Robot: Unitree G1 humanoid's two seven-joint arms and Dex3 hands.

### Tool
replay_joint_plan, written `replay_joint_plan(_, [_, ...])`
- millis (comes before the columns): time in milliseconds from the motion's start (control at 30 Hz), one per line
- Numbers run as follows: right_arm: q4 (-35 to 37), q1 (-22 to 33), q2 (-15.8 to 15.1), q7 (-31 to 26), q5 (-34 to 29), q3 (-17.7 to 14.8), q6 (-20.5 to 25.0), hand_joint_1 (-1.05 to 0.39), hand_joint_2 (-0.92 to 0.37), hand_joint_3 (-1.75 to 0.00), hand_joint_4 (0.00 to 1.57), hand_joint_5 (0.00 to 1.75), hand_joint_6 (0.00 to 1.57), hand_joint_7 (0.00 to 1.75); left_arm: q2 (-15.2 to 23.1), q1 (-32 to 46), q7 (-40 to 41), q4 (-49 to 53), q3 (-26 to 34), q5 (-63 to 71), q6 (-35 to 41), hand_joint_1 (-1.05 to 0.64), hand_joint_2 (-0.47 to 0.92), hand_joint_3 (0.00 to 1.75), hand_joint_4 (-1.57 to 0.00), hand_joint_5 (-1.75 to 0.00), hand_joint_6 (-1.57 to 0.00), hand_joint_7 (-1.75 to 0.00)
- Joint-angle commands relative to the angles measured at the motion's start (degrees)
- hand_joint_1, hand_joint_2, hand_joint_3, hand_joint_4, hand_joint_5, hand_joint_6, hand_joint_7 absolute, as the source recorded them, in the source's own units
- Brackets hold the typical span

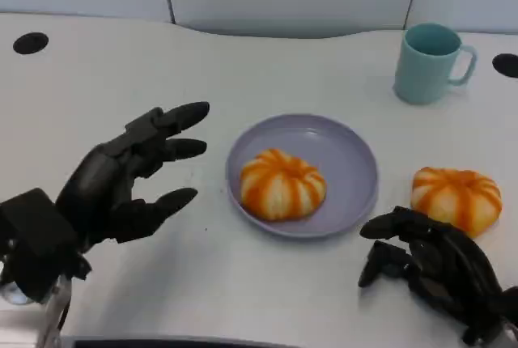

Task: Grasp the bread from the table and place it into the plate.

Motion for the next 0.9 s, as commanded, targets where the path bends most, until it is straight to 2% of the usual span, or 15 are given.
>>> replay_joint_plan(33, [1.7, 1.3, -0.5, -0.4, -0.7, -0.1, 0.6, -0.5, -0.92, -0.04, 0.68, 1.37, 0.82, 0.74, -0.8, 5.3, 0.9, -3.1, 1.6, -1.6, -0.3, -0.88, 0.92, 0.31, -0.18, -0.75, -0.34, -0.17])
replay_joint_plan(200, [1.9, 1.3, -0.6, -0.9, -1.1, 0.0, 0.0, -0.5, -0.92, -0.06, 0.68, 1.37, 0.81, 0.74, -3.1, 8.4, 1.4, -3.8, 2.6, -3.2, -1.3, -0.86, 0.92, 0.28, -0.21, -0.9, -0.41, -0.14])
replay_joint_plan(233, [2.0, 1.2, -0.5, -0.7, -0.9, -0.1, 0.2, -0.5, -0.92, -0.05, 0.69, 1.35, 0.82, 0.73, -4.3, 9.5, 1.9, -4.0, 2.9, -4.1, -1.3, -0.84, 0.92, 0.27, -0.2, -1.11, -0.47, -0.16])
replay_joint_plan(300, [2.2, 1.0, -0.4, -0.3, -0.4, -0.4, 0.6, -0.51, -0.92, -0.04, 0.7, 1.34, 0.83, 0.73, -6.6, 11.3, 2.8, -3.7, 3.8, -5.5, -2.1, -0.82, 0.92, 0.26, -0.16, -1.37, -0.53, -0.23])
replay_joint_plan(333, [2.2, 0.9, -0.4, -0.1, -0.2, -0.4, 0.8, -0.51, -0.92, -0.03, 0.71, 1.34, 0.84, 0.73, -7.2, 11.9, 3.3, -3.4, 4.0, -5.4, -2.6, -0.81, 0.92, 0.26, -0.14, -1.52, -0.5, -0.41])
replay_joint_plan(400, [2.4, 0.9, -0.5, -0.2, -0.5, -0.4, 0.2, -0.51, -0.92, -0.03, 0.71, 1.34, 0.84, 0.73, -8.6, 13.1, 3.9, -2.5, 4.6, -5.4, -4.5, -0.79, 0.92, 0.27, -0.13, -1.65, -0.38, -0.76])
replay_joint_plan(433, [2.7, 0.8, -0.6, -0.2, -0.6, -0.5, 0.0, -0.52, -0.92, -0.04, 0.71, 1.34, 0.84, 0.73, -9.2, 13.7, 4.3, -2.0, 4.8, -5.1, -5.5, -0.77, 0.92, 0.29, -0.15, -1.71, -0.3, -1.0])
replay_joint_plan(533, [2.9, 0.5, -1.0, 0.1, -0.4, -0.6, 0.5, -0.52, -0.92, -0.04, 0.7, 1.33, 0.83, 0.72, -10.4, 15.2, 4.8, -0.7, 5.3, -4.8, -7.2, -0.74, 0.92, 0.32, -0.21, -1.74, -0.21, -1.29])
replay_joint_plan(633, [2.8, 0.3, -1.2, 0.3, -0.2, -0.8, 1.1, -0.52, -0.92, -0.04, 0.7, 1.33, 0.83, 0.72, -11.0, 15.5, 4.0, 0.9, 6.0, -6.2, -7.5, -0.75, 0.92, 0.29, -0.23, -1.75, -0.19, -1.42])
replay_joint_plan(733, [2.8, 0.2, -1.4, 0.6, -0.1, -0.8, 1.6, -0.52, -0.92, -0.04, 0.7, 1.33, 0.83, 0.71, -10.9, 15.5, 1.7, 2.4, 6.2, -8.4, -6.7, -0.75, 0.92, 0.28, -0.22, -1.75, -0.17, -1.48])
replay_joint_plan(900, [2.3, 0.3, -1.6, 0.0, -0.5, -0.8, 2.0, -0.52, -0.92, -0.04, 0.68, 1.34, 0.83, 0.71, -10.5, 15.3, -2.4, 5.9, 6.3, -11.3, -5.7, -0.69, 0.92, 0.19, -0.29, -1.75, -0.19, -1.55])
